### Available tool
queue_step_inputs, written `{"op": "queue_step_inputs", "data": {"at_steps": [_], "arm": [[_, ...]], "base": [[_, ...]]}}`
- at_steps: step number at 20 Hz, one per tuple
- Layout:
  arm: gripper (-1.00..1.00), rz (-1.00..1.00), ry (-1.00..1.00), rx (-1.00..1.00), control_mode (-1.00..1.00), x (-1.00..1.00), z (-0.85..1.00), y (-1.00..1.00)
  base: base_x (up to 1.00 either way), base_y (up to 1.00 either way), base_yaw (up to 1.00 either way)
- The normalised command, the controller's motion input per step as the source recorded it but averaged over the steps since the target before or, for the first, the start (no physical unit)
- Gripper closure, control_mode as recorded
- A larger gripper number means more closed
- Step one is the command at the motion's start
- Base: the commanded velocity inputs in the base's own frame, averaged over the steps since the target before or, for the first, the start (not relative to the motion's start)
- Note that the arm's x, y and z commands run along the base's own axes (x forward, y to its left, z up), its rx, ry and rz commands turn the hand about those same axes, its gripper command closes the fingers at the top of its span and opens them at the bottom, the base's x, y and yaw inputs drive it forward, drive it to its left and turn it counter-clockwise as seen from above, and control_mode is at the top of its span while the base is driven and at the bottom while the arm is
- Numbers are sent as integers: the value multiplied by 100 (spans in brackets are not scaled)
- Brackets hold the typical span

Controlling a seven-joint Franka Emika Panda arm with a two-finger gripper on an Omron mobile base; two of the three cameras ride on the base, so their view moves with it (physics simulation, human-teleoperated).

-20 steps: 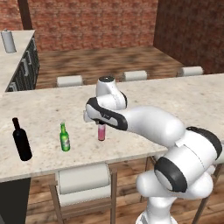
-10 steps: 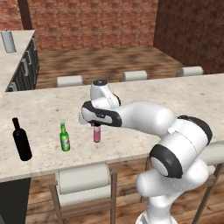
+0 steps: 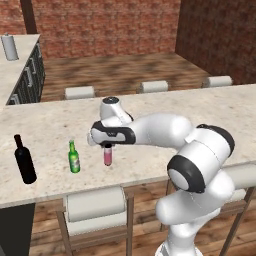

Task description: Move the drinks to the dining counter.

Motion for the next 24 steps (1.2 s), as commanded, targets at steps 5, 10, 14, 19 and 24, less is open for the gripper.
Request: {"op": "queue_step_inputs", "data": {"at_steps": [5,10,14,19,24], "arm": [[100,0,0,0,-100,19,-30,14],[100,0,0,0,-100,13,-19,7],[100,0,1,0,-100,0,-5,1],[100,0,1,0,-100,0,0,0],[-100,0,0,0,-100,0,0,0]], "base": [[0,0,0],[0,0,0],[0,0,0],[0,0,0],[0,0,0]]}}
